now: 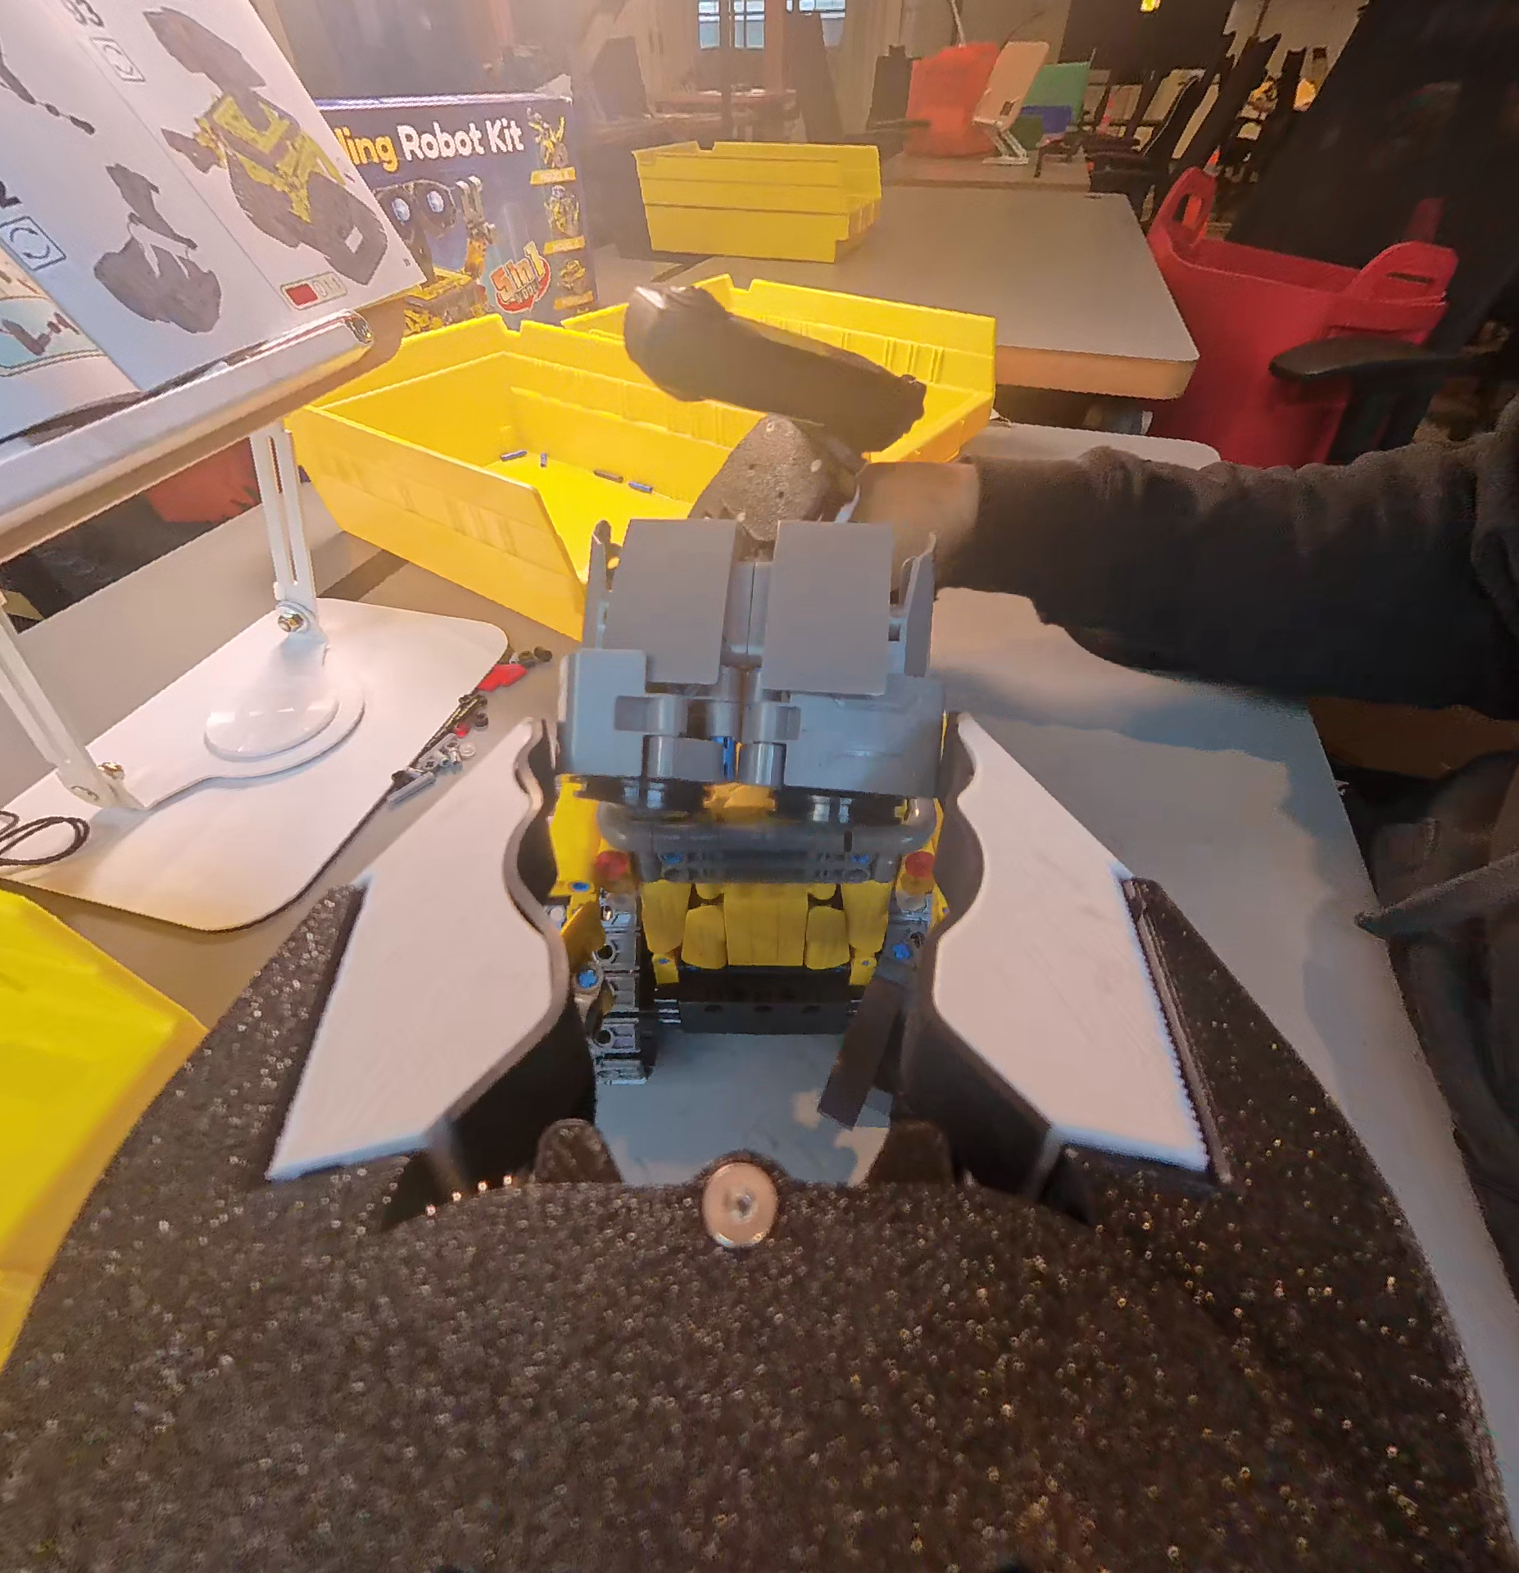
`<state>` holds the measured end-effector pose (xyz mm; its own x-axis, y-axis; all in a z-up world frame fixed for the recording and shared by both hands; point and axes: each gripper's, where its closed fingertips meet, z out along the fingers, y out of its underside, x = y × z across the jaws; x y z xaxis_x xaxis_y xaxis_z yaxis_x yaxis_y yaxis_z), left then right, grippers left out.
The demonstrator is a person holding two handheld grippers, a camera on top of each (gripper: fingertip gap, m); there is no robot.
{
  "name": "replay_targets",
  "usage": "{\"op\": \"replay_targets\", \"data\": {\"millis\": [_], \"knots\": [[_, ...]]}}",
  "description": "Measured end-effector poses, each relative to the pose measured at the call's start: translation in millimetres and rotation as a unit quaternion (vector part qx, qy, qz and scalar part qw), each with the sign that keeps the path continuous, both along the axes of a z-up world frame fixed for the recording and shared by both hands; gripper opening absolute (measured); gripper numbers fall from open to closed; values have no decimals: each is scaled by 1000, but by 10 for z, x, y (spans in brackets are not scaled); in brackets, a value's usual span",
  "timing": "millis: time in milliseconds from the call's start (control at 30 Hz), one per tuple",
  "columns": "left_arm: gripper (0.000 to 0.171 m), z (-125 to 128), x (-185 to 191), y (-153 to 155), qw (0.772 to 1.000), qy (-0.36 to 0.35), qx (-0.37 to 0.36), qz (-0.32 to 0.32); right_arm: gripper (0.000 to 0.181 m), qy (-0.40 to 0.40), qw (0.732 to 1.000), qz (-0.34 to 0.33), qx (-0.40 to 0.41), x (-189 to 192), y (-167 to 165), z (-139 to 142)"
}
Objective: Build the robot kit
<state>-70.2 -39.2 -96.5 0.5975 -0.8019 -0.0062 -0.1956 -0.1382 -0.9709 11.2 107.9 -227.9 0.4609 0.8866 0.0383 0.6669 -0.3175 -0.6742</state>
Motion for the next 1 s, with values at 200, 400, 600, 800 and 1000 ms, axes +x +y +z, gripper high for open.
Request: {"op": "replay_targets", "data": {"millis": [200,400,600,800,1000], "knots": [[90,29,35,26,1000,12,2,1,4,7,999,29,-17,321,-255,53],[89,78,55,43,999,39,2,-2,4,-18,996,82,-25,577,-567,-22],[89,150,97,78,998,62,-14,-6,3,-14,995,97,-23,613,-666,-76],[89,111,84,94,994,97,-50,-9,4,9,995,95,-30,608,-664,-76],[89,68,63,79,991,113,-70,-1,37,46,993,108,-9,580,-745,143]]}}
